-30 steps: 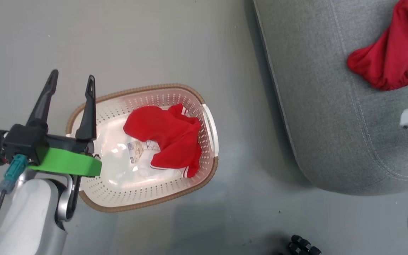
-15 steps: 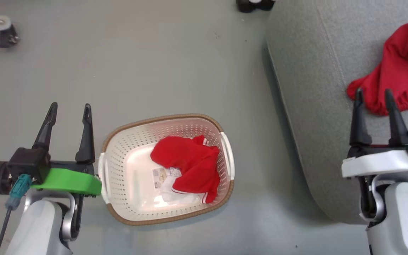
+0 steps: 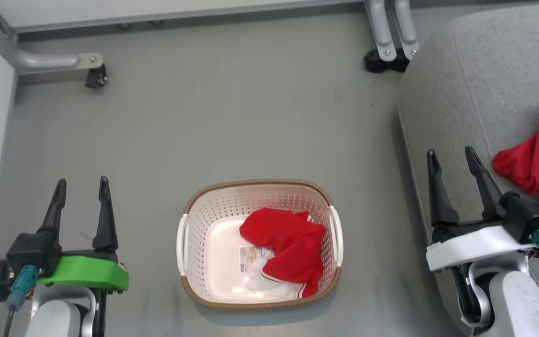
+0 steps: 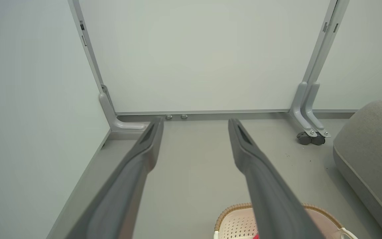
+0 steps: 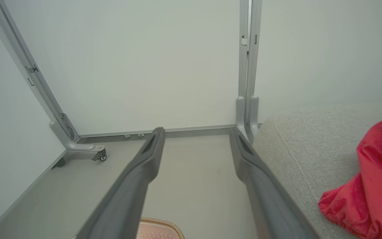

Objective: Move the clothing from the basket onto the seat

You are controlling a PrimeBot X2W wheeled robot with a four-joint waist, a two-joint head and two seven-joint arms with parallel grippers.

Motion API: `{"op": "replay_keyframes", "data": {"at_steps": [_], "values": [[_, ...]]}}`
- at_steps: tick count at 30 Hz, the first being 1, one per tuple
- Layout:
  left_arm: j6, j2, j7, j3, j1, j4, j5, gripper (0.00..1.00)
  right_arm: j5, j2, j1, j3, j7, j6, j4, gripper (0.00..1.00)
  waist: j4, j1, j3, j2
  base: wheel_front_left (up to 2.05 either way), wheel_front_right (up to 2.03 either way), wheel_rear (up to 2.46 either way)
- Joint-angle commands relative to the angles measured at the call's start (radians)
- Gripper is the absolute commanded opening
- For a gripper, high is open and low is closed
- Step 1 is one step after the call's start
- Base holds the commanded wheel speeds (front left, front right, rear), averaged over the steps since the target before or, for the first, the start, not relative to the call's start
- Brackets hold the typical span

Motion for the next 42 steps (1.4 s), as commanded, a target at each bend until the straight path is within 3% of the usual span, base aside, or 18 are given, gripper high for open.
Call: {"op": "replay_keyframes", "data": {"at_steps": [1, 20, 42], "values": [[-0.002, -0.006, -0.002, 0.005, 0.022, 0.004, 0.007, 1.00, -0.009, -0.002, 0.026, 0.001, 0.007, -0.001, -0.008, 1.00, 0.042, 0.0001, -0.053, 0.0000, 0.00, 0.00, 0.00], [-0.021, -0.054, -0.003, 0.031, 0.163, 0.008, 0.067, 1.00, -0.014, -0.001, 0.182, 0.009, 0.093, -0.001, -0.102, 1.00, 0.039, 0.0001, -0.193, 0.0000, 0.00, 0.00, 0.00], [-0.031, -0.078, -0.002, 0.039, 0.183, 0.015, 0.084, 1.00, -0.004, -0.001, 0.206, 0.015, 0.118, -0.001, -0.136, 1.00, 0.036, 0.0001, -0.211, 0.0000, 0.00, 0.00, 0.00]]}}
